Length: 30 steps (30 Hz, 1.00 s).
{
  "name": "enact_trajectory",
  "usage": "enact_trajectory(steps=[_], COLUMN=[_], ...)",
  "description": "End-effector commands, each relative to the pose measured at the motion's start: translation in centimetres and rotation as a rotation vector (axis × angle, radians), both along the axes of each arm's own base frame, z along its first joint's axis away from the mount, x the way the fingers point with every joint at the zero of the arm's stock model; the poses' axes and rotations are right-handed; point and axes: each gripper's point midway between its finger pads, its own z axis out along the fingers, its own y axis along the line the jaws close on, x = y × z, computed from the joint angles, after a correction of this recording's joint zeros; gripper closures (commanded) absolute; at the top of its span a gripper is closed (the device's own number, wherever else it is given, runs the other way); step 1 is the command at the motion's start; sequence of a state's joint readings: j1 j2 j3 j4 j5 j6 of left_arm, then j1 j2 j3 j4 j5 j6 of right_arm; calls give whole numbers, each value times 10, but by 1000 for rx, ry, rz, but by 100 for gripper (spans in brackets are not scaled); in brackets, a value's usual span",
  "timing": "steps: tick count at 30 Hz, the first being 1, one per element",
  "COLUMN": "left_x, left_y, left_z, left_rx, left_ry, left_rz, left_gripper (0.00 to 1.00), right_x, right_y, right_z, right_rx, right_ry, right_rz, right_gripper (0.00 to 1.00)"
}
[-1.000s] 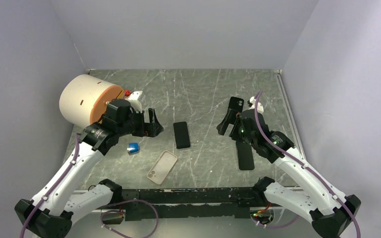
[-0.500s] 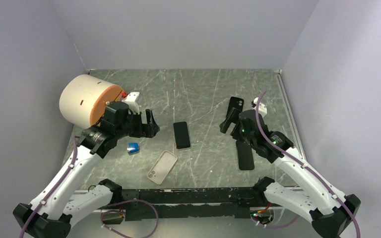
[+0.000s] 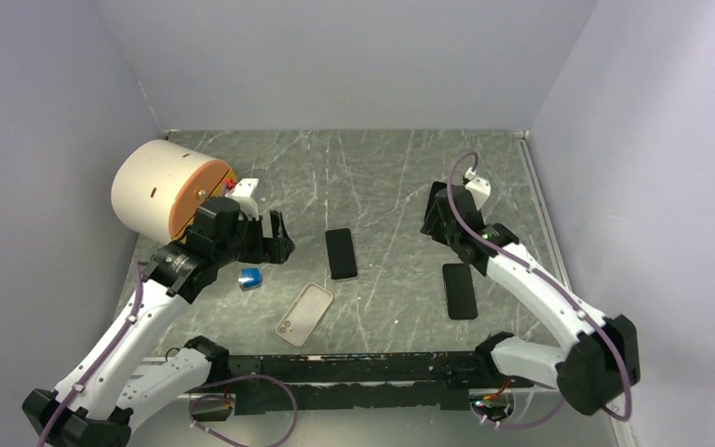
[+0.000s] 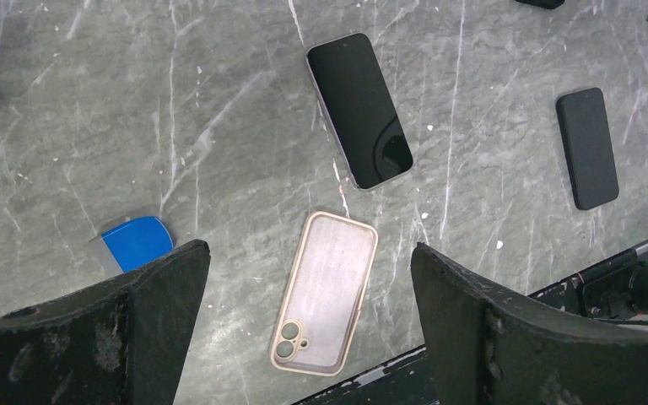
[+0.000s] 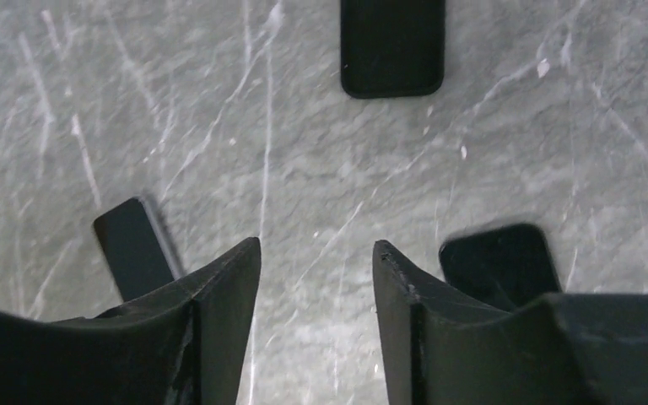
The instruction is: Put the phone into the phone case
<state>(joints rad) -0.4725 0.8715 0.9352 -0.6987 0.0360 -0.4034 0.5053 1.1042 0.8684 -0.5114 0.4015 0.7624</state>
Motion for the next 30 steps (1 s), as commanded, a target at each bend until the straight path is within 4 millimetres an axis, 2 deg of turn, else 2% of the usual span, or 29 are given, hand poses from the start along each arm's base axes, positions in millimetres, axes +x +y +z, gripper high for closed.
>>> enact_trajectory(steps=[1,5,9,17,22,30], left_x=[0,0,0,1,0,-1], left_y=[3,5,6,9,9,10], left_z=[9,11,12,13,14,15], left_rx=[2,4,4,16,15,14], left_ry=[-49,-63,-68,-73,-80,-82], left_rz=[-6,0,-1,13,11,11], left_gripper=[6,6,6,6,6,6], right_x=[36,64,89,126,141,150], right_y=[-6,-17,-25,-21,-14,-21], right_z=[-13,-36,-65,-99,-105,-117], right_rx=[-14,-9,-57,-87,-86,-136], right_ry=[-35,-24,63,140,159,190], right_rz=[48,48,49,87,112,92], right_gripper=[48,52,56,62,65,67])
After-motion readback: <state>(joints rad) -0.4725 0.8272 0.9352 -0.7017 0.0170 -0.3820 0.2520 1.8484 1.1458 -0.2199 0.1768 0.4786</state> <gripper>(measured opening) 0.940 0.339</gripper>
